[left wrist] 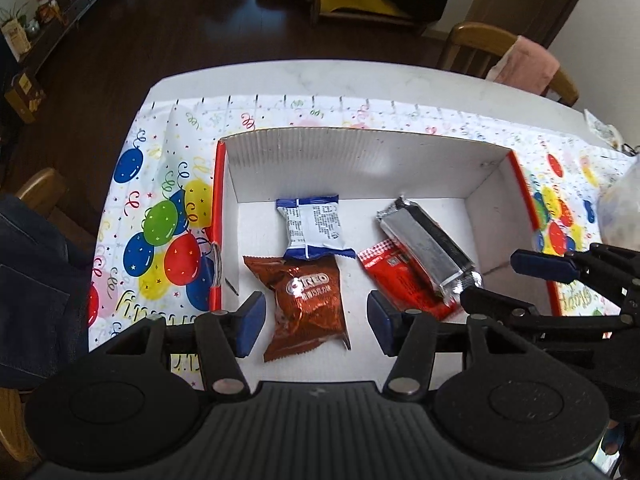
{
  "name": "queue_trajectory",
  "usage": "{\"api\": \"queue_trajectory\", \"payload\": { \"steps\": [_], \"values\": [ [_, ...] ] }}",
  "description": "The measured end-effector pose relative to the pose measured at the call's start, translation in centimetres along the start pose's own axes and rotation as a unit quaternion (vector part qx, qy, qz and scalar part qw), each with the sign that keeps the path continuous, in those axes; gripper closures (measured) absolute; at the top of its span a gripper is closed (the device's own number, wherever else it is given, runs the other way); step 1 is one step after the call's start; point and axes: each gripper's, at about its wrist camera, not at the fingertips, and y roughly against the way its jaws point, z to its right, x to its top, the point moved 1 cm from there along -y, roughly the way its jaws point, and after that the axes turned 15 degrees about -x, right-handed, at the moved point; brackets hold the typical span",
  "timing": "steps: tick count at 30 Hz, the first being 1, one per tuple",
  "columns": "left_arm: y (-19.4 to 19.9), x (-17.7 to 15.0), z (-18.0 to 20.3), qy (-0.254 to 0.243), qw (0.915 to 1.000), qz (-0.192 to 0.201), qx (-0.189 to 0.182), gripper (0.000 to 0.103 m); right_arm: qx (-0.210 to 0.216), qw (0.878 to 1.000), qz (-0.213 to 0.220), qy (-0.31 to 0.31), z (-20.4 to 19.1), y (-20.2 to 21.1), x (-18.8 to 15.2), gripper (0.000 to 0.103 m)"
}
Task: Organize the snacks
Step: 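Open both tools to release the biscuit and silver bar, then withdraw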
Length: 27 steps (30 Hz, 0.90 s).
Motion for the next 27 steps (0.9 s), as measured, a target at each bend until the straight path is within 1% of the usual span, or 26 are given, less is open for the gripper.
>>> {"api": "queue_trajectory", "payload": {
  "steps": [1, 3, 5, 9, 12, 13, 14, 18, 23, 27],
  "values": [
    [0.4, -0.3, 0.2, -0.004, 1.0000, 0.002, -0.003, 0.048, 0.000, 1.000, 0.003, -0.003, -0.1, 0.4, -0.2, 0.043],
    [1.2, -1.0, 0.5, -0.012, 0.9998, 0.010, -0.010, 0.048, -0.003, 1.000, 0.008, -0.007, -0.3, 1.2, -0.5, 0.042],
    [2.0, -1.6, 0.7, -0.017, 0.9996, 0.017, -0.014, 0.045, -0.002, 1.000, 0.015, -0.012, -0.5, 2.0, -0.8, 0.040],
    [3.8, -3.0, 1.2, -0.032, 0.9988, 0.032, -0.021, 0.045, 0.000, 0.999, 0.029, -0.022, -0.7, 3.8, -1.6, 0.039],
    [5.3, -4.0, 1.5, -0.042, 0.9977, 0.049, -0.021, 0.044, 0.001, 0.999, 0.043, -0.030, -0.8, 5.3, -2.4, 0.034],
    [5.7, -4.4, 1.6, -0.045, 0.9973, 0.053, -0.023, 0.042, 0.003, 0.998, 0.048, -0.034, -0.8, 5.8, -2.6, 0.031],
    [6.2, -4.8, 1.7, -0.048, 0.9968, 0.058, -0.024, 0.042, 0.004, 0.998, 0.052, -0.037, -0.8, 6.4, -2.9, 0.029],
    [7.7, -6.4, 2.0, -0.062, 0.9951, 0.072, -0.026, 0.042, 0.007, 0.996, 0.070, -0.049, -1.1, 8.1, -4.0, 0.025],
    [9.4, -8.3, 2.2, -0.075, 0.9924, 0.093, -0.031, 0.042, 0.014, 0.994, 0.093, -0.060, -1.7, 10.0, -5.6, 0.018],
    [10.7, -9.8, 2.3, -0.089, 0.9895, 0.110, -0.030, 0.042, 0.017, 0.992, 0.108, -0.065, -2.3, 11.5, -6.9, 0.016]
  ]
}}
